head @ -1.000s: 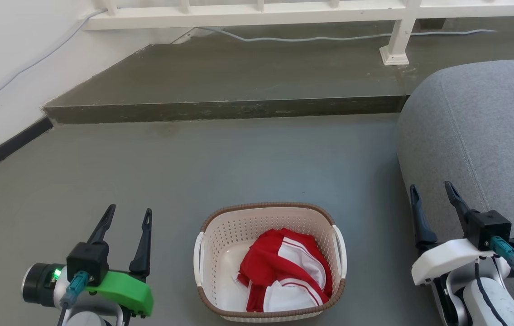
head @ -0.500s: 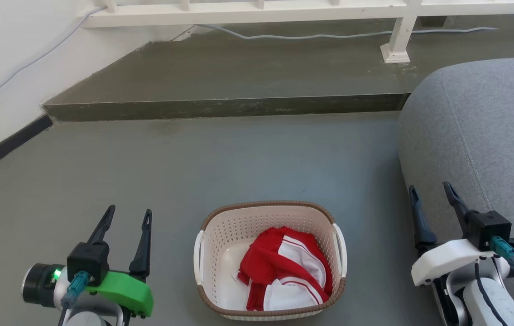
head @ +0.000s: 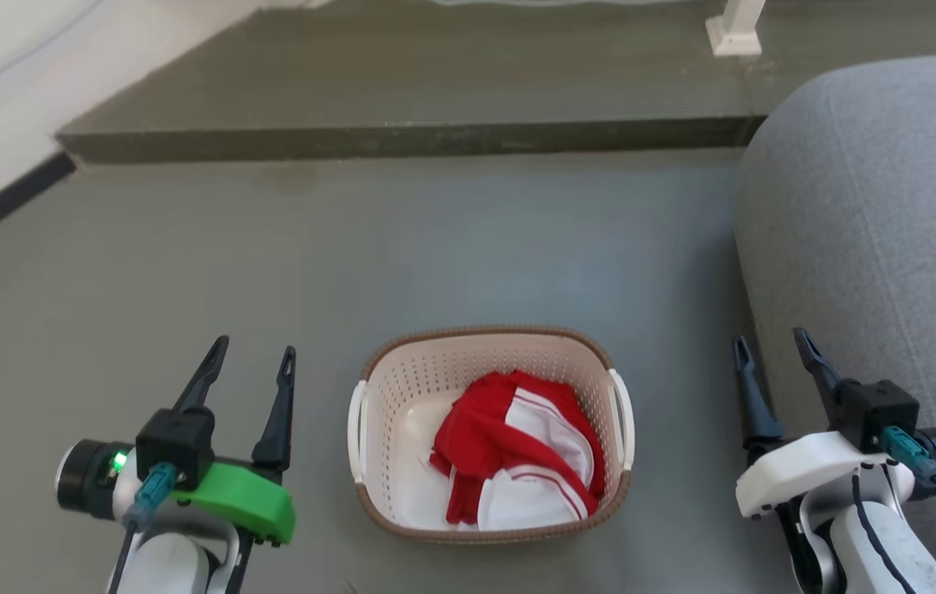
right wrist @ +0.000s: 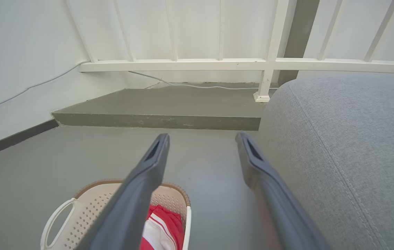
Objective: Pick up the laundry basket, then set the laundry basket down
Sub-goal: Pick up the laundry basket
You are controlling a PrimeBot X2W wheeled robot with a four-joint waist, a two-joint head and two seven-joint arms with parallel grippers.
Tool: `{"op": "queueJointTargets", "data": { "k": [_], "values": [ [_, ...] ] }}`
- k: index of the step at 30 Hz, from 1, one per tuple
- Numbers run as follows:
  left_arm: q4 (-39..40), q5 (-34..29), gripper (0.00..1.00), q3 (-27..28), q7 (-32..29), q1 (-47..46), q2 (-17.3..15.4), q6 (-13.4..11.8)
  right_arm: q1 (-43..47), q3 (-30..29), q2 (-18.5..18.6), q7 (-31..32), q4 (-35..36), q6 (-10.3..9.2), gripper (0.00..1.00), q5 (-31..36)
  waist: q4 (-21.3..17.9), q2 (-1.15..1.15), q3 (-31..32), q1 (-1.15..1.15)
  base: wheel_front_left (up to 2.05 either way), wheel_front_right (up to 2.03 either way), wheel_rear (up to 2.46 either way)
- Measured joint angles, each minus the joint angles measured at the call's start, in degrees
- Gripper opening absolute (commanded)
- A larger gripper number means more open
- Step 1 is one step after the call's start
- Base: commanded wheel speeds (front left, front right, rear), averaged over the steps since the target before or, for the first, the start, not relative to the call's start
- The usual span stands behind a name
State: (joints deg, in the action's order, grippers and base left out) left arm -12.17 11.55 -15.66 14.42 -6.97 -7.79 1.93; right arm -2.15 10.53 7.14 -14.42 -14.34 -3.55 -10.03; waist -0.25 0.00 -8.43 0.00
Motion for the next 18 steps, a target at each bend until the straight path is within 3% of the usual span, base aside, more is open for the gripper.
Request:
{"op": "queueJointTargets", "data": {
  "k": [18],
  "values": [
    [-9.7, 0.5, 1.00, -1.9, -0.4, -11.4, 2.0, 2.9, -9.5, 0.0, -1.5, 0.0, -6.6, 0.01, 1.00, -0.1, 0.5, 0.00, -15.5, 0.01, 0.00, 0.00, 0.00]
  ]
}}
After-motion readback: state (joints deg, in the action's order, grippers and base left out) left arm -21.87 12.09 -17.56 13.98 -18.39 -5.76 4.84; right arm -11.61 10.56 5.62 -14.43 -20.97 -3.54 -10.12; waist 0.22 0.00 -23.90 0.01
